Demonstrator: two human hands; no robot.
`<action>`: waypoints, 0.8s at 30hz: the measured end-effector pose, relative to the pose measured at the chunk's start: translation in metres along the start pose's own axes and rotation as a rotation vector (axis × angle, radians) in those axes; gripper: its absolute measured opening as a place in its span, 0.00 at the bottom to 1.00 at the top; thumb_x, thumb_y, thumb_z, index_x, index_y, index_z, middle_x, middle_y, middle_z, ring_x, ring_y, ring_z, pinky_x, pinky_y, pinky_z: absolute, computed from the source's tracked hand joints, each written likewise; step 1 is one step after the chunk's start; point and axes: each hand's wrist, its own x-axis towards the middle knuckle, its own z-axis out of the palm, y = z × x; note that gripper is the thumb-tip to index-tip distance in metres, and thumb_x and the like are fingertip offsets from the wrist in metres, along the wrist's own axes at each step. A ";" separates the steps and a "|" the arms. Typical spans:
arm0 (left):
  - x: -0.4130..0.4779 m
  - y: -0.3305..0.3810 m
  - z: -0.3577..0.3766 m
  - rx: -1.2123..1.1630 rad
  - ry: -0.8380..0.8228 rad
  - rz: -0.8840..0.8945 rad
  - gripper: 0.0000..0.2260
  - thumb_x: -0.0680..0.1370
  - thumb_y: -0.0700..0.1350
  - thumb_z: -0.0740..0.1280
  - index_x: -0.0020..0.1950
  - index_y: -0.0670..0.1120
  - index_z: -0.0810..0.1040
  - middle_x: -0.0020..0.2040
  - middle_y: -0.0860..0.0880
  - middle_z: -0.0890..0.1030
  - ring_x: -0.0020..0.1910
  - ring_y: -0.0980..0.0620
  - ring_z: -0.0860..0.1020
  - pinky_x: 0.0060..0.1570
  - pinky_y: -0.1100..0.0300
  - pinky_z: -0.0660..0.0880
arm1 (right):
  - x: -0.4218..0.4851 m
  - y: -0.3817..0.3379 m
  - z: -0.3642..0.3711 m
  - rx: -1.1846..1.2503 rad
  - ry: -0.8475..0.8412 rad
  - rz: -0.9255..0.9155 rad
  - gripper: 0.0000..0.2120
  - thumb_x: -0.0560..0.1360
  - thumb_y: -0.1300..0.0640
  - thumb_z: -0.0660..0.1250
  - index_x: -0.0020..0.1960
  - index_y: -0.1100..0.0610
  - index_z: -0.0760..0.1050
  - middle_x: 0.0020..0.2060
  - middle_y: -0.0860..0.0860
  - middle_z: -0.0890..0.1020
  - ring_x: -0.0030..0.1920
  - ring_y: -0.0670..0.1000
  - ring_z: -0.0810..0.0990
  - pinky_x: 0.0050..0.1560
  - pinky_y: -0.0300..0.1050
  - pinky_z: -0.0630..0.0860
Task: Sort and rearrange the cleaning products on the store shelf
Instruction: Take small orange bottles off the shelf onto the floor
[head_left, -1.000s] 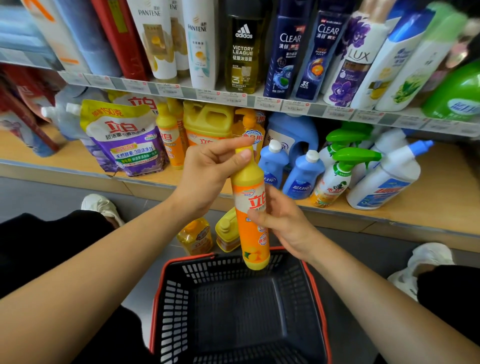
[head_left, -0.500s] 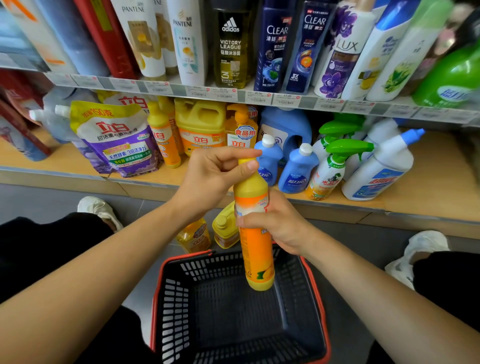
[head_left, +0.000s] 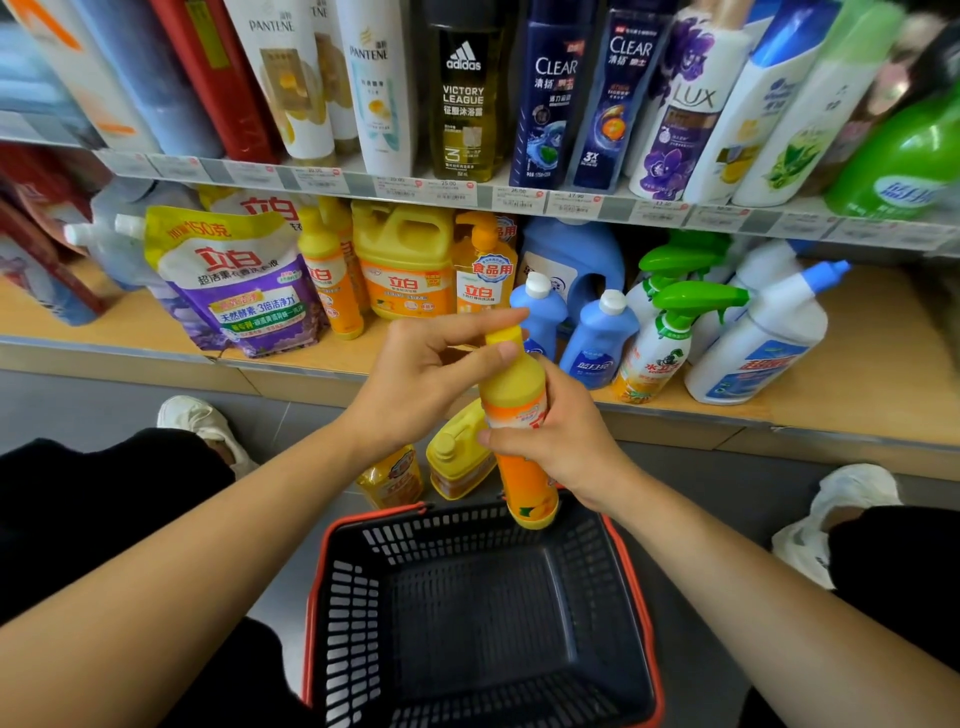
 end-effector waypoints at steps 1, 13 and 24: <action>0.001 0.000 -0.001 -0.022 0.000 -0.012 0.15 0.80 0.40 0.66 0.67 0.38 0.79 0.56 0.41 0.85 0.59 0.46 0.83 0.56 0.53 0.81 | 0.000 0.000 0.000 -0.004 -0.001 0.002 0.25 0.63 0.59 0.80 0.57 0.51 0.76 0.46 0.46 0.85 0.47 0.45 0.84 0.45 0.37 0.78; 0.001 0.001 -0.005 0.065 -0.026 0.005 0.14 0.79 0.37 0.69 0.64 0.36 0.80 0.57 0.43 0.85 0.60 0.48 0.83 0.58 0.48 0.81 | -0.002 0.003 -0.001 -0.008 -0.034 0.009 0.26 0.63 0.55 0.80 0.59 0.50 0.77 0.49 0.47 0.85 0.50 0.47 0.84 0.46 0.38 0.78; -0.003 -0.022 -0.005 0.141 -0.029 -0.022 0.28 0.78 0.34 0.71 0.76 0.49 0.69 0.64 0.47 0.82 0.57 0.49 0.82 0.56 0.53 0.81 | -0.001 0.001 -0.018 -0.015 0.111 -0.017 0.21 0.63 0.54 0.82 0.54 0.47 0.81 0.46 0.48 0.86 0.48 0.46 0.85 0.45 0.40 0.80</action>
